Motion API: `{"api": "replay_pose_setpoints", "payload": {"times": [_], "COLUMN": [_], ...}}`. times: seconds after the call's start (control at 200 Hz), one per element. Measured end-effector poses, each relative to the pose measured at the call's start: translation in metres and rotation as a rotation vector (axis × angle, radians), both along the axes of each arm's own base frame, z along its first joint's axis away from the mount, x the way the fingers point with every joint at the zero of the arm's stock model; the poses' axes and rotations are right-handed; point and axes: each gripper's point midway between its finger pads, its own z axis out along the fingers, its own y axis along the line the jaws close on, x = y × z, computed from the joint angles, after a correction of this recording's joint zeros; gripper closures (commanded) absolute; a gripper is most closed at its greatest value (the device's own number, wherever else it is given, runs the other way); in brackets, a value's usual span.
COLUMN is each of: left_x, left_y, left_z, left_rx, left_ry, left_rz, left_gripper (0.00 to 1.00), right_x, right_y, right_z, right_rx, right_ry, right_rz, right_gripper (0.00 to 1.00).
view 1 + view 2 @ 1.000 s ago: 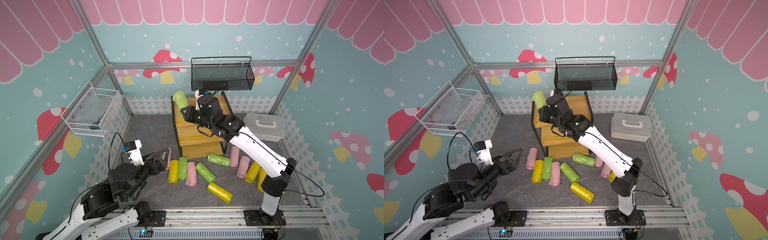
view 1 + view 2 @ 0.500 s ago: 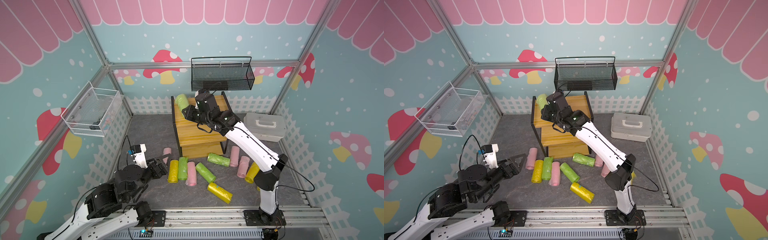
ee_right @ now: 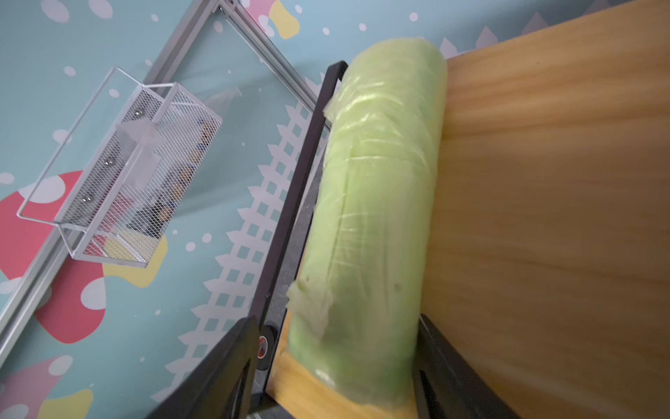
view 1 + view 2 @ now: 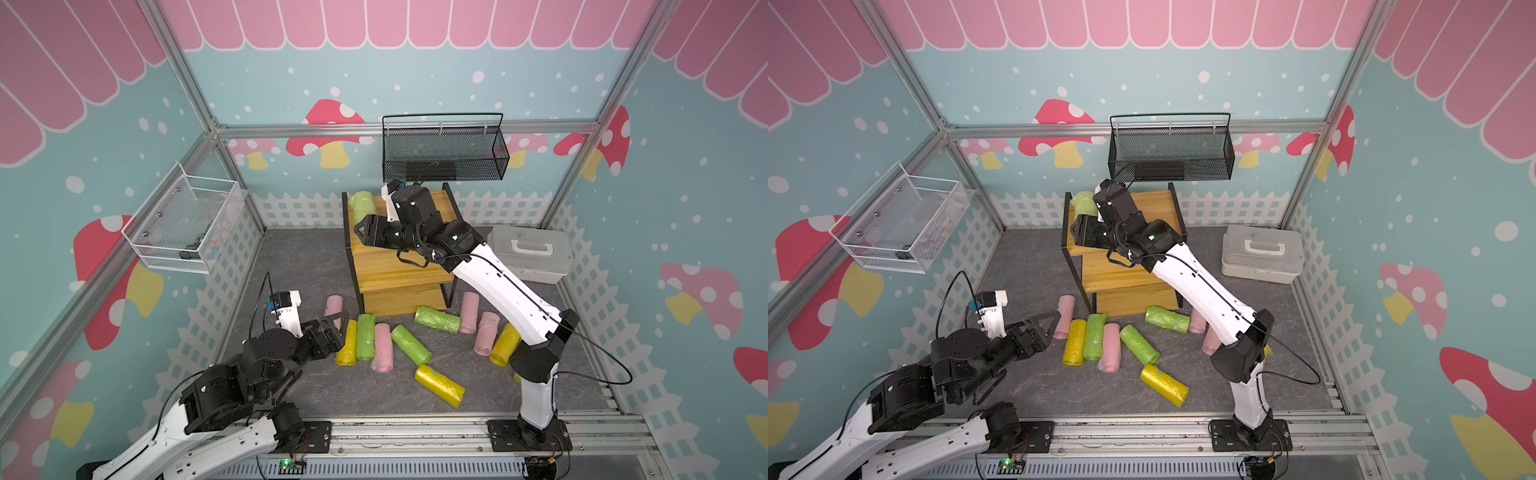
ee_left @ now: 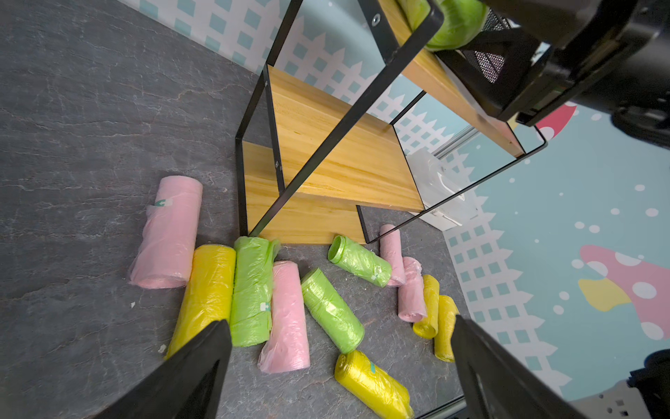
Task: Sort the rolls of trash bags by color and place them on the shelf
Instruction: Place the roll of trash bags on the shelf.
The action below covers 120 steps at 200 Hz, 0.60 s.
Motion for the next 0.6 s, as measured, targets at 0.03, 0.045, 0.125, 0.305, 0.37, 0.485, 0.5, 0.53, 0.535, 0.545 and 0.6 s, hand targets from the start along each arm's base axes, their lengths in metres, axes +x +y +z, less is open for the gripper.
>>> {"api": "replay_pose_setpoints", "payload": {"times": [0.03,0.045,0.125,0.305,0.37,0.485,0.5,0.53,0.535,0.545,0.6], "left_x": [0.001,0.002,0.005,0.013,0.015,0.017,0.017,0.018,0.018,0.018,0.02], "left_y": [-0.002,-0.002,-0.008,-0.019,-0.023,-0.032,-0.033,-0.037,-0.037,-0.038,-0.044], "left_z": [-0.002,-0.003,-0.011,-0.036,-0.047,-0.07,-0.073,-0.079,-0.079,-0.082,-0.092], "left_rx": [0.009,0.014,0.043,0.114,0.126,0.142,0.143,0.145,0.144,0.144,0.15], "left_ry": [0.007,0.01,0.03,0.086,0.11,0.166,0.173,0.189,0.191,0.197,0.224], "left_rz": [0.0,0.0,0.0,0.001,0.001,-0.01,-0.011,-0.015,-0.015,-0.015,-0.023], "left_gripper": [0.01,0.01,0.01,0.01,0.01,0.02,0.02,0.02,0.02,0.02,0.04], "right_x": [-0.003,-0.005,-0.016,-0.05,-0.066,-0.094,-0.098,-0.104,-0.105,-0.107,-0.119], "right_y": [-0.004,-0.007,-0.024,-0.073,-0.091,-0.119,-0.121,-0.127,-0.128,-0.13,-0.142], "right_z": [0.001,0.003,0.015,0.053,0.056,0.036,0.032,0.022,0.021,0.017,-0.007], "right_rx": [-0.021,-0.031,-0.085,-0.165,-0.185,-0.22,-0.224,-0.227,-0.228,-0.229,-0.242], "right_ry": [-0.01,-0.019,-0.065,-0.196,-0.221,-0.223,-0.22,-0.216,-0.215,-0.213,-0.193], "right_rz": [0.008,0.011,0.026,0.052,0.066,0.095,0.101,0.105,0.105,0.107,0.116], "right_gripper": [0.31,0.31,0.31,0.32,0.32,0.33,0.34,0.34,0.34,0.34,0.35]}}
